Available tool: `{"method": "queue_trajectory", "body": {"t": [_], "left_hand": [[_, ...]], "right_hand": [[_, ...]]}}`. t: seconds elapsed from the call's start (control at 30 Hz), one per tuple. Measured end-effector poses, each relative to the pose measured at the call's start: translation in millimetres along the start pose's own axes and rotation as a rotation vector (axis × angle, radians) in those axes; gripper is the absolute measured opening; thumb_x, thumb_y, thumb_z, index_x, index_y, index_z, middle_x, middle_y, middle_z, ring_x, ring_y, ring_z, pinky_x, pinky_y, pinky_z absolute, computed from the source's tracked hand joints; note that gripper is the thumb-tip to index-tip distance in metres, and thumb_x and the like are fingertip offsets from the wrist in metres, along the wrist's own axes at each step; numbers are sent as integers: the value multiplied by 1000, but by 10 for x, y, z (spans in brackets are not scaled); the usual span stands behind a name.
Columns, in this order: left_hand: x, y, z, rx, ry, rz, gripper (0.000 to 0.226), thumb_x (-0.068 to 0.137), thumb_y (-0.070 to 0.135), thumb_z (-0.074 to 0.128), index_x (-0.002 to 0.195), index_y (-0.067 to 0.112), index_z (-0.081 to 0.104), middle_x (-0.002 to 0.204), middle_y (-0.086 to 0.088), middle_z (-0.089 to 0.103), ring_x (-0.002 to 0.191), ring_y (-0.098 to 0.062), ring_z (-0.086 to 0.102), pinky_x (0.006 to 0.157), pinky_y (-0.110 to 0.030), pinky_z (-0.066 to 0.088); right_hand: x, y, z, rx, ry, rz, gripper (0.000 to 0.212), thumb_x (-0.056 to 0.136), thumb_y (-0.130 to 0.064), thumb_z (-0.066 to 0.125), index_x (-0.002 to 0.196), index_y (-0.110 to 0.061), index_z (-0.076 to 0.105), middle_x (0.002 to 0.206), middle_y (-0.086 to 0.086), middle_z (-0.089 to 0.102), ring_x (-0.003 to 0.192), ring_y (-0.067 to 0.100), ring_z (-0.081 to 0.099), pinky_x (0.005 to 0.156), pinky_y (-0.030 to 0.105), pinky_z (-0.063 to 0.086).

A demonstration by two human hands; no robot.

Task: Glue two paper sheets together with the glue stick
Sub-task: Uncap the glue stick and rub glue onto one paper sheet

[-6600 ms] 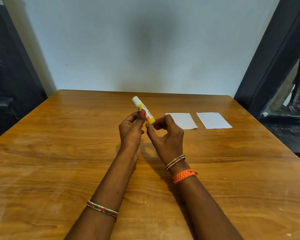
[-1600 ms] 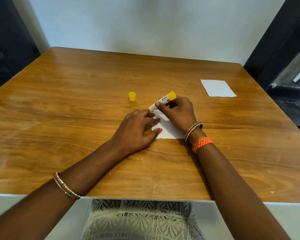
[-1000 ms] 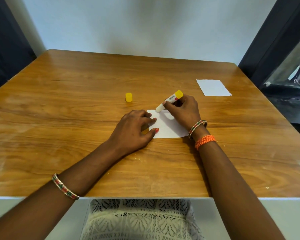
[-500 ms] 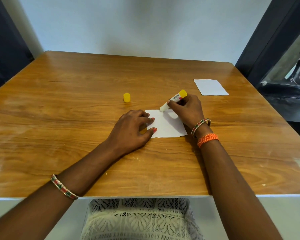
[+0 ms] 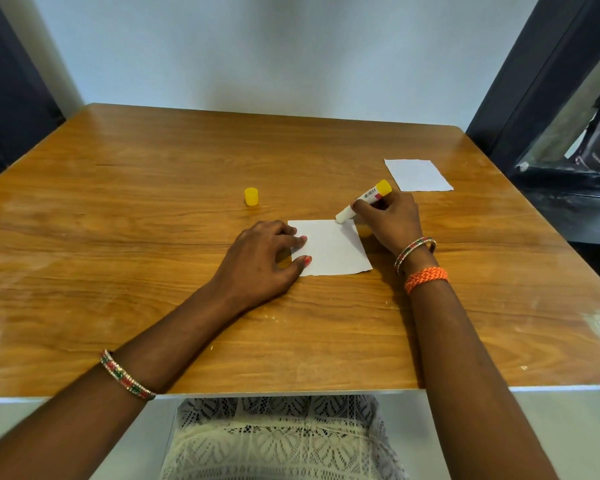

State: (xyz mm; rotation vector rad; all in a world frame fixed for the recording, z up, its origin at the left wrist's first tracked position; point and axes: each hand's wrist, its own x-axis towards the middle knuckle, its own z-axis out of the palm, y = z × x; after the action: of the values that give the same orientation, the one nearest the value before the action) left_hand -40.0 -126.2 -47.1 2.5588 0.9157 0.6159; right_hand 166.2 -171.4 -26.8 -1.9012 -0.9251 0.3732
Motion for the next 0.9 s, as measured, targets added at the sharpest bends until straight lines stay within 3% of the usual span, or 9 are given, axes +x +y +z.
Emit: {"method": "queue_trajectory", "body": {"t": [0.33,0.57,0.8,0.9], "left_hand": [[-2,14,-7,7,-4,-3,43,85,45,57,122,24,60,126,3,58,118,-12,47,94,-34,42],[-2,8,-7,4,-7,-6,43,85,45,57,122,25,60,126,3,58,117,-12,47,94,-34,41],[-2,3,-10,25,-16,6,41,85,45,56,121,25,61,128,3,56,120,-12,45,96,-38,42],[-8,-2,-9,100,-25,35,41,85,48,52,117,24,61,139,3,48,132,-17,35,103,-41,33]], "right_hand": [[27,33,-58,-47,54,13,19,75,-38,69,84,-27,57,102,5,67,94,26,64,92,56,47],[39,55,-101,-50,76,44,31,74,-41,68,95,-20,63,107,8,67,97,26,63,91,54,48],[4,8,-176,71,116,25,36,81,-28,67,111,-7,63,114,10,66,89,16,58,81,35,55],[-28,-2,-162,127,122,22,36,83,-24,67,112,-5,62,114,11,65,90,15,58,75,27,51]]}}
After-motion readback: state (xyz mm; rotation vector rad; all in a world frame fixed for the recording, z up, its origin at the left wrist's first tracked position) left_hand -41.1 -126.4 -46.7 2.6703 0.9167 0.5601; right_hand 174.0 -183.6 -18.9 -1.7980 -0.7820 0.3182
